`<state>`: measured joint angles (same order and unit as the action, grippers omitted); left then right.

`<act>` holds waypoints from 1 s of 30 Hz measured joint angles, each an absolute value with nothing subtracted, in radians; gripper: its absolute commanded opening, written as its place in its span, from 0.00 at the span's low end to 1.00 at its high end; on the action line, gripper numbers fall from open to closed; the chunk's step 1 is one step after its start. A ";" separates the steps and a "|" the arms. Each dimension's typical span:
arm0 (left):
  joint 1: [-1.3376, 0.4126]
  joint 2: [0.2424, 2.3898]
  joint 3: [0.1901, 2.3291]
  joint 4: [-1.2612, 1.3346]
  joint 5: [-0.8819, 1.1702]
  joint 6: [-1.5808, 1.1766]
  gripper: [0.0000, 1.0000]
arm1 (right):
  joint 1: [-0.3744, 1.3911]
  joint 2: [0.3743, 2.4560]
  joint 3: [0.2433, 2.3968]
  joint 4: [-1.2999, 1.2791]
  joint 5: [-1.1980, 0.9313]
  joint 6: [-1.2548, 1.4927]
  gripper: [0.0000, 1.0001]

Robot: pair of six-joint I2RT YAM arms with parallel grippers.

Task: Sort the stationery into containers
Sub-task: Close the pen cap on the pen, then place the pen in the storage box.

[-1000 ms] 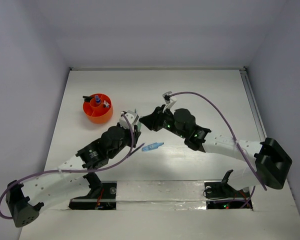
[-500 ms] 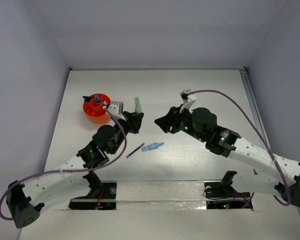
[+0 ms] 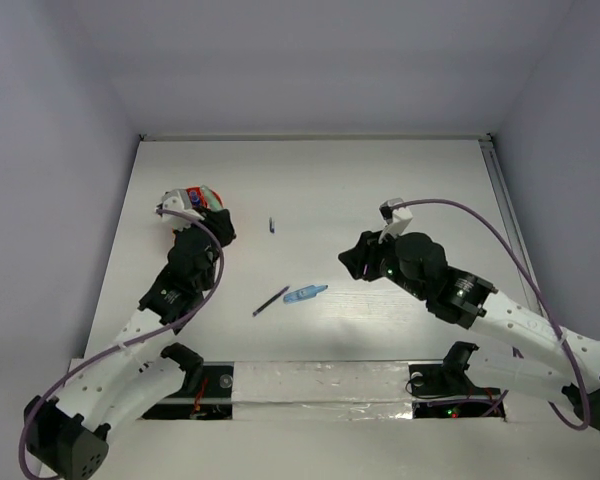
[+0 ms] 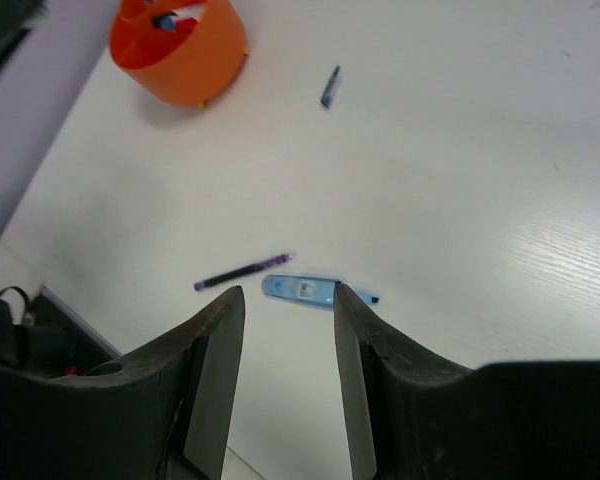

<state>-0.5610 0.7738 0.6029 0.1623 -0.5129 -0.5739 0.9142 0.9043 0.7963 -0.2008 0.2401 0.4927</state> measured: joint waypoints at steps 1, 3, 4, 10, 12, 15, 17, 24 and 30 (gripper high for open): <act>-0.534 0.761 0.603 0.141 -0.516 -0.586 0.00 | 0.909 0.905 0.785 -0.204 0.239 0.489 0.47; -0.481 0.748 0.603 0.105 -0.522 -0.604 0.00 | 0.896 0.910 0.767 -0.210 0.233 0.485 0.47; -0.451 0.748 0.603 0.090 -0.522 -0.611 0.00 | 0.891 0.913 0.762 -0.209 0.227 0.482 0.47; -0.269 0.819 0.599 0.056 -0.455 -0.627 0.00 | 0.871 0.934 0.751 -0.208 0.183 0.460 0.47; -0.209 0.858 0.599 0.062 -0.413 -0.628 0.00 | 0.870 0.937 0.749 -0.204 0.167 0.451 0.47; -0.145 0.916 0.599 0.074 -0.353 -0.630 0.00 | 0.865 0.937 0.736 -0.194 0.144 0.439 0.47; -0.122 0.958 0.602 0.078 -0.314 -0.630 0.00 | 0.858 0.938 0.730 -0.194 0.131 0.433 0.47; -0.121 1.005 0.605 0.079 -0.217 -0.656 0.00 | 0.850 0.938 0.722 -0.191 0.100 0.417 0.47; -0.121 1.012 0.604 0.117 -0.223 -0.674 0.00 | 0.844 0.938 0.717 -0.171 0.073 0.413 0.47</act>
<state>-0.1207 1.0119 0.6044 0.1165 -0.2226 -0.6743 0.8436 0.9379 0.7166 -0.1707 0.0734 0.4133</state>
